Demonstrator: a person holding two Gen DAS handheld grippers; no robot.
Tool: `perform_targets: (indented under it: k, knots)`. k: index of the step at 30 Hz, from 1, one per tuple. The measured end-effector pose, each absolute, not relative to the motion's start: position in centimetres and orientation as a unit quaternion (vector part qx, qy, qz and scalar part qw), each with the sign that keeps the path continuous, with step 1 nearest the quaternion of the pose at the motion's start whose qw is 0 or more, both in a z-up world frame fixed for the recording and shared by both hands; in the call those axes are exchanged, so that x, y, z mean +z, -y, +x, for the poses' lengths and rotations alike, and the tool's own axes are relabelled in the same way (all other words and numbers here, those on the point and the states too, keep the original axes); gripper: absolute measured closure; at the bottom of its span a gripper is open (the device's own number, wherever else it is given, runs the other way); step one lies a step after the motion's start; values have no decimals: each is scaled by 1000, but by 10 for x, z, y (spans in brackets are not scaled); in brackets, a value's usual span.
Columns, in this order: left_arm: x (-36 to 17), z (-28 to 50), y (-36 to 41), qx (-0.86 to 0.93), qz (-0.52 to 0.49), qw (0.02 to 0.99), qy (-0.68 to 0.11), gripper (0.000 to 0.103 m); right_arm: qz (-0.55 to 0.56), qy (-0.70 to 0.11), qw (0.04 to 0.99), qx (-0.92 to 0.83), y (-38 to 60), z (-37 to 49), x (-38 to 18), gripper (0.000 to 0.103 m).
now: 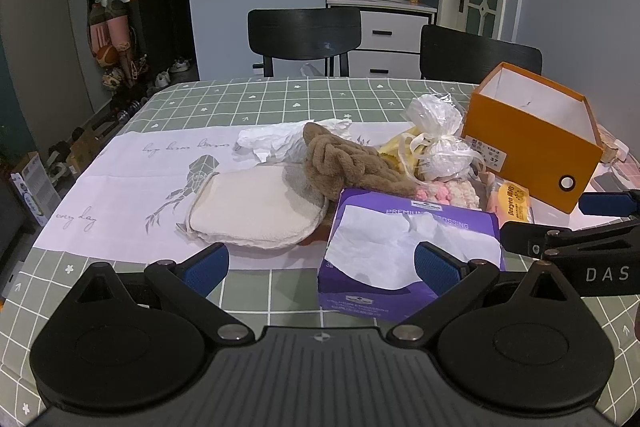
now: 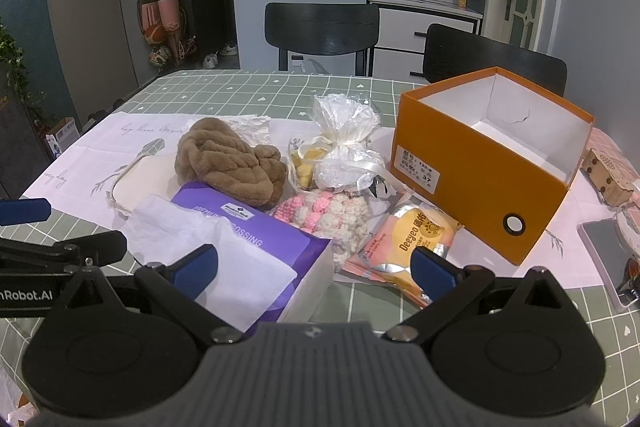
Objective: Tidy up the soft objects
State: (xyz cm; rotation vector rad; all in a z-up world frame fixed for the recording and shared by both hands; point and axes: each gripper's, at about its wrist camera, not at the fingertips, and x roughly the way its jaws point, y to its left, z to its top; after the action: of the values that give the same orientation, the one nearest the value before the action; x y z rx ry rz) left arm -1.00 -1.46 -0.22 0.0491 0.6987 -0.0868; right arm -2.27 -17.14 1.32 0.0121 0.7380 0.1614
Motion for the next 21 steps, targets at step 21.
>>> perform_targets:
  k: [21]
  knots:
    - [-2,-12,13,-50,21,938,-343,0,7,-360,929,78,173,-22,14,3]
